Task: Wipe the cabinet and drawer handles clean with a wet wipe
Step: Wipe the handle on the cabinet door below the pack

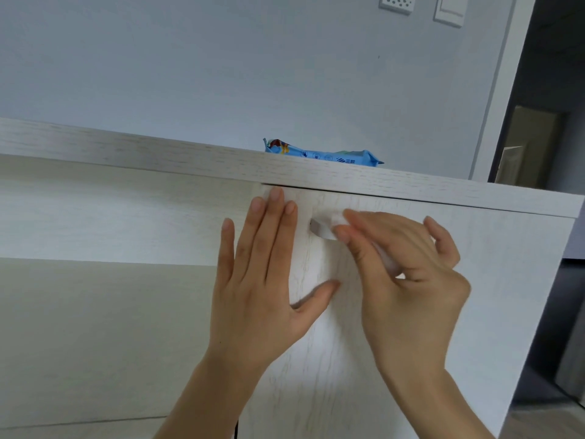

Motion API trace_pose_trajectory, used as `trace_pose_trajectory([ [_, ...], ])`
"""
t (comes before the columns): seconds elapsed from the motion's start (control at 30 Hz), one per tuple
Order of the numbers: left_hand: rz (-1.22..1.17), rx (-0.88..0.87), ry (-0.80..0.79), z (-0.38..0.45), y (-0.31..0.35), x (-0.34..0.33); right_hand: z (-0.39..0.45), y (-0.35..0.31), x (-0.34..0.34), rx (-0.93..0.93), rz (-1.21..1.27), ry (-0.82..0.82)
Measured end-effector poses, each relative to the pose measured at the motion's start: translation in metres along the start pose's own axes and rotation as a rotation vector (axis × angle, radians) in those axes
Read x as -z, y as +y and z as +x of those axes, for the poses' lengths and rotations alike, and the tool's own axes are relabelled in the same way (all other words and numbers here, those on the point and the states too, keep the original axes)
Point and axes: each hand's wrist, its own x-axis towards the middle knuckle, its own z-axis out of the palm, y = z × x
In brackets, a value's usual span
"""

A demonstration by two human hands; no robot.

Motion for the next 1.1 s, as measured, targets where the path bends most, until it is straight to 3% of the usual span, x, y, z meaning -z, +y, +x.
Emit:
trace_pose_trajectory([
  [0.13,-0.015,0.011,0.01,0.001,0.0,-0.001,0.001,-0.001,0.001,0.054,-0.015,-0.015],
  [0.27,-0.04,0.026,-0.017,0.0,-0.001,0.001,0.001,0.004,0.009,-0.152,0.06,0.104],
  [0.47,-0.04,0.008,0.015,-0.001,-0.001,0.0,-0.002,-0.005,-0.003,0.076,-0.052,0.004],
  [0.6,-0.039,0.008,0.016,-0.001,-0.001,-0.001,-0.005,-0.006,-0.004,0.006,-0.017,0.088],
  [0.8,-0.016,0.003,0.012,-0.002,-0.002,-0.002,-0.005,-0.004,-0.002,-0.029,-0.017,0.081],
  [0.97,-0.036,0.002,0.04,0.0,-0.001,0.0,-0.003,-0.011,-0.017,0.07,-0.034,-0.002],
  [1.1,0.022,-0.008,0.034,0.0,-0.002,0.002,-0.005,-0.011,-0.019,0.05,-0.009,0.026],
])
